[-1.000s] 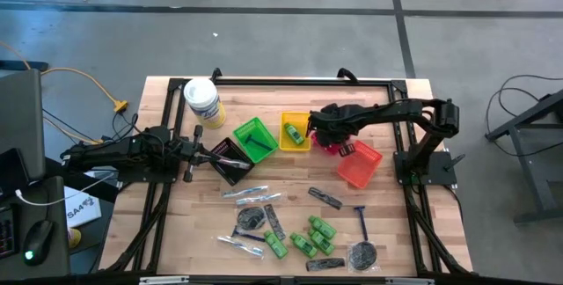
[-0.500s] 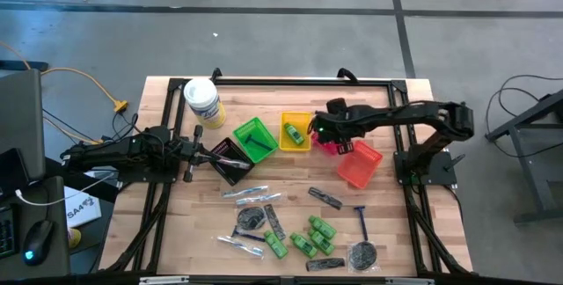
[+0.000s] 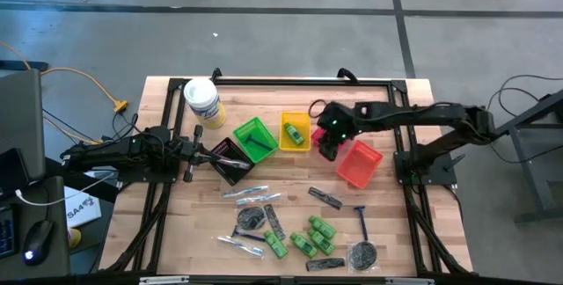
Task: Pick & Place Travel size toiletries
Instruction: Put the left black hair comb into the red bin
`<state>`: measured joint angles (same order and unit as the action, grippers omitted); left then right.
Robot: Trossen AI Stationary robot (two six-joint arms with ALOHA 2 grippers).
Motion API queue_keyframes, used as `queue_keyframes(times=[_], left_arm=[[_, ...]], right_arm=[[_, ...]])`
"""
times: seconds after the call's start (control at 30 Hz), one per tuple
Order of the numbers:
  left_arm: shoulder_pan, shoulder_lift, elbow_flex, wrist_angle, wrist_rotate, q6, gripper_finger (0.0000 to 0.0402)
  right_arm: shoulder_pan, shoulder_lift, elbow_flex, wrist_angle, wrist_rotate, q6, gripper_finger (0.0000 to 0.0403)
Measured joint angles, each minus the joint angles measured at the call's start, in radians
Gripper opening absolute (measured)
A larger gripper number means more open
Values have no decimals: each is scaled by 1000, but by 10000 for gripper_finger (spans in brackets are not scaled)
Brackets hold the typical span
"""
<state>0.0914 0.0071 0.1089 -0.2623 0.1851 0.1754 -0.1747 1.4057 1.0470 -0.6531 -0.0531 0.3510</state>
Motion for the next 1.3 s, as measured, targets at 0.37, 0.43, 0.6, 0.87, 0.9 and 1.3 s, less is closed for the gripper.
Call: queue_keyframes(times=[0.37,0.43,0.6,0.87,0.9,1.3], left_arm=[[0,0,0,-1,-1,-1,0],[0,0,0,-1,-2,-3,0],[0,0,0,-1,-3,-3,0],[0,0,0,-2,-3,-4,0],[0,0,0,-2,-3,-4,0],[0,0,0,-2,-2,-5,0]], right_arm=[[15,160,14,-63,135,106,190],[7,174,14,-68,149,113,190],[2,231,14,-81,156,110,190],[12,319,14,-78,156,40,186],[12,321,14,-83,155,30,183],[26,321,14,-108,120,-91,48]])
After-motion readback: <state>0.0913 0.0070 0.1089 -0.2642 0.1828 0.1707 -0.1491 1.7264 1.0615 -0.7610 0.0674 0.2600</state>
